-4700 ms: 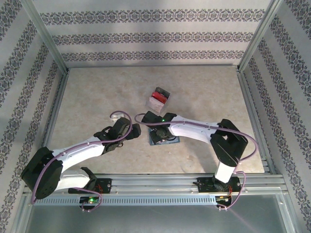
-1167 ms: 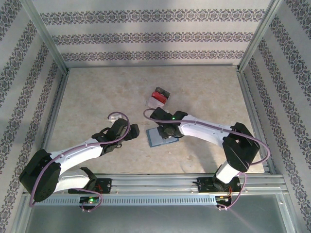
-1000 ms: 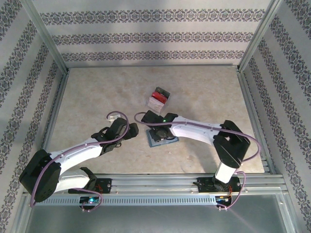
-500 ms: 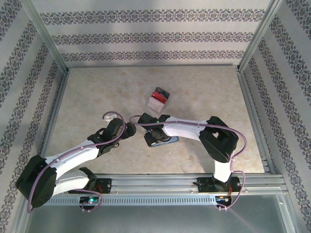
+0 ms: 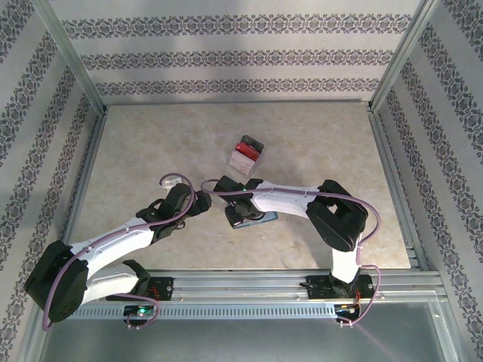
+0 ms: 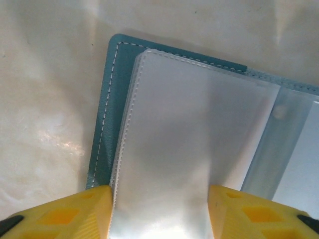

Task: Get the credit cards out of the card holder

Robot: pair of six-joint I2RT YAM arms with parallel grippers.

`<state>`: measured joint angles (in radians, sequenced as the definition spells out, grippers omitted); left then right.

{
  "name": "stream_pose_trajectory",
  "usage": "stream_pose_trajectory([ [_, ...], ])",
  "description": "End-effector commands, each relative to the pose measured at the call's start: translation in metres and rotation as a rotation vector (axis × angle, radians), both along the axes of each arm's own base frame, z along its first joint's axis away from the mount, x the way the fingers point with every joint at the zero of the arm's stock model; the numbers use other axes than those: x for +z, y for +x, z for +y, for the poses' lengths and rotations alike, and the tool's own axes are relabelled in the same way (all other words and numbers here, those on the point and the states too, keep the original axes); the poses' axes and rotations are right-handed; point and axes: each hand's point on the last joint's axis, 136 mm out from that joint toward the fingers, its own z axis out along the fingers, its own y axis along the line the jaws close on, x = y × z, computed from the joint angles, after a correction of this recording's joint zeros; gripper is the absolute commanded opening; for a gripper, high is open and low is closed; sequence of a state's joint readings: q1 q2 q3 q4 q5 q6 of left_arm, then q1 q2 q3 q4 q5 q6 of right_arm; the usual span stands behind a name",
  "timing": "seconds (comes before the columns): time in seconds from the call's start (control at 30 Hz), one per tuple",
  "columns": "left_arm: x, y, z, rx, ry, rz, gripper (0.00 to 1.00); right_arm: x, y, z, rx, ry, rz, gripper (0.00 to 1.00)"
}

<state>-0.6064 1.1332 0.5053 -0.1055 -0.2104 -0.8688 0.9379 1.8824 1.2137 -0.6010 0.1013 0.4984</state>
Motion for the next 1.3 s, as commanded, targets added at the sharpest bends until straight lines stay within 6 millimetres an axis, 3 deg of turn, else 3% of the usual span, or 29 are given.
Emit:
stream_pose_trajectory([
  [0.0, 0.000, 0.001, 0.003, 0.004, 0.002, 0.006, 0.99, -0.011, -0.003, -0.006, -0.019, 0.003, 0.031, 0.47],
  [0.2, 0.000, 0.001, 0.003, 0.001, 0.004, 0.007, 0.99, -0.009, -0.001, -0.007, -0.033, 0.032, 0.034, 0.33],
  [0.5, 0.008, 0.002, 0.003, -0.002, 0.004, -0.007, 0.99, 0.017, 0.011, -0.015, -0.054, 0.054, -0.037, 0.16],
  [0.87, 0.018, 0.004, -0.001, -0.019, 0.001, -0.023, 0.99, 0.025, 0.021, -0.061, -0.130, -0.031, -0.099, 0.22],
  [1.27, 0.019, 0.005, -0.002, -0.028, 0.003, -0.021, 0.99, 0.028, 0.028, -0.094, -0.185, -0.079, -0.129, 0.32],
])
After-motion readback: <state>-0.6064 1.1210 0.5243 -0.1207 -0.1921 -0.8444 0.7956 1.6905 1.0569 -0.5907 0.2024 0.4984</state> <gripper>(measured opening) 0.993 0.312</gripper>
